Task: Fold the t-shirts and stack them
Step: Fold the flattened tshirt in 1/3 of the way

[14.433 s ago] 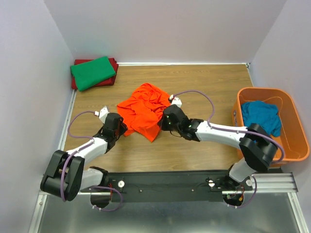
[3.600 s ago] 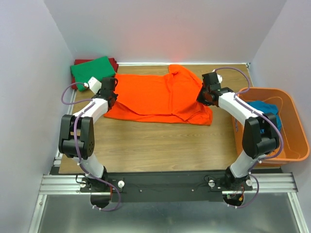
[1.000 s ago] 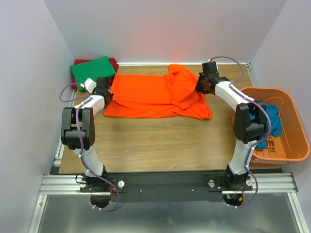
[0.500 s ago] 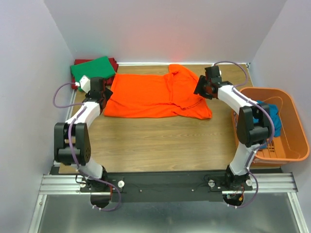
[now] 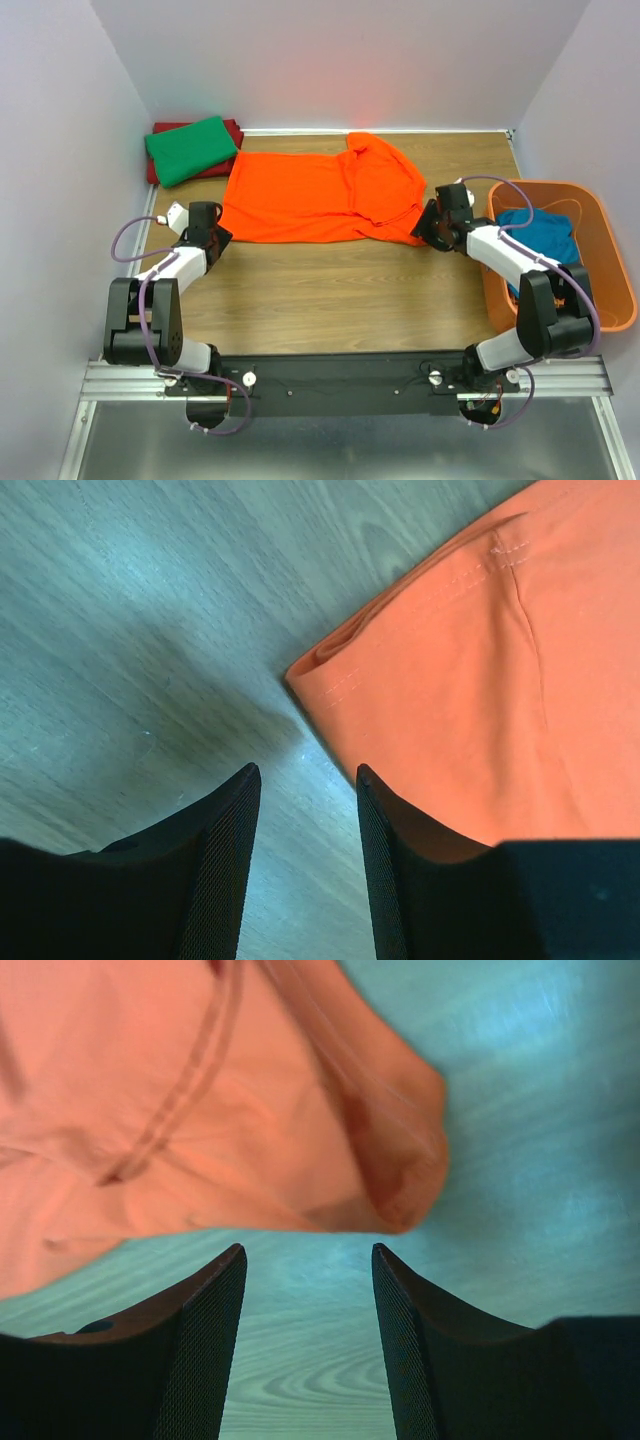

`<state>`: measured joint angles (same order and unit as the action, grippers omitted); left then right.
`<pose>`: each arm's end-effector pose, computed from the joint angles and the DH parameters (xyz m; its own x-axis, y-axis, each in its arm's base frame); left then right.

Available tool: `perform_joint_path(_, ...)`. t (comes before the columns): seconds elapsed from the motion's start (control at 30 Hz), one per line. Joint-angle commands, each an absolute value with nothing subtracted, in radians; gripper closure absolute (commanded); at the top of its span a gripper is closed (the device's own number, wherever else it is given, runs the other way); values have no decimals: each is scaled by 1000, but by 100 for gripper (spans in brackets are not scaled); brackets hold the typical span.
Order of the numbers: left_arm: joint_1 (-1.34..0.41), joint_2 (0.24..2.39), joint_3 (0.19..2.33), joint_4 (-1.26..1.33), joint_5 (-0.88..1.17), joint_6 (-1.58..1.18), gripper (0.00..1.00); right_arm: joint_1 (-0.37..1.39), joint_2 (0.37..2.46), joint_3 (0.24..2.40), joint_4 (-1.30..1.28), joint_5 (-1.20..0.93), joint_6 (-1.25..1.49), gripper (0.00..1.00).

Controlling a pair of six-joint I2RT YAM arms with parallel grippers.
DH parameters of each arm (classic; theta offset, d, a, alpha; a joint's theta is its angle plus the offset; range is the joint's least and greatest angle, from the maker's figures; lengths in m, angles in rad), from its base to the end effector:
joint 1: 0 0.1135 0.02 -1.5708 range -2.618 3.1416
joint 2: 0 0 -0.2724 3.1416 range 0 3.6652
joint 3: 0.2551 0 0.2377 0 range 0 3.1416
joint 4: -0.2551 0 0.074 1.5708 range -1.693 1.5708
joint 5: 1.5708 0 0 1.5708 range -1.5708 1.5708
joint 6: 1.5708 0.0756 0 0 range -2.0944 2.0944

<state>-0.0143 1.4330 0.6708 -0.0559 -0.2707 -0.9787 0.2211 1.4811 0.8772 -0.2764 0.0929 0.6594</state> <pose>0.2910 0.0161 0.1607 -0.2671 -0.7958 -0.5435 -0.6999 0.5479 -0.4583 0.3080 0.0620 0.1885 -0.6929 0.4695 -0.5472 0.3338 0.8816 0.3337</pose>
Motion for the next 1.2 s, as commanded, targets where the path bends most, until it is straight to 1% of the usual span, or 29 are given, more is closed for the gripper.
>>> perform_joint_path(0.0,-9,1394,646,34,-253,-992,49,218,1477,824,-226,149,701,40)
perform_joint_path(0.3,-9,1442,650,77,-245,-986,50,218,1537,860,-218,311,660,41)
perform_joint_path(0.33,-9,1448,653,77,-247,-986,50,218,1545,874,-218,325,651,46)
perform_joint_path(0.37,-9,1453,655,77,-247,-985,50,218,1555,883,-218,322,646,49)
perform_joint_path(0.47,-8,1462,653,80,-249,-983,51,218,1585,907,-218,307,641,51)
perform_joint_path(0.63,-8,1465,647,87,-255,-979,51,216,1589,922,-210,311,630,52)
perform_joint_path(0.7,-8,1470,644,91,-258,-977,51,218,1598,939,-212,314,618,62)
perform_joint_path(0.77,-9,1476,643,91,-262,-977,51,218,1617,957,-212,302,606,79)
perform_joint_path(0.87,-9,1479,643,94,-262,-980,51,218,1640,977,-212,273,586,86)
perform_joint_path(0.97,-9,1479,643,98,-265,-976,51,218,1654,988,-215,287,554,92)
perform_joint_path(1.17,-8,1471,640,95,-279,-977,52,218,1670,1063,-273,337,494,92)
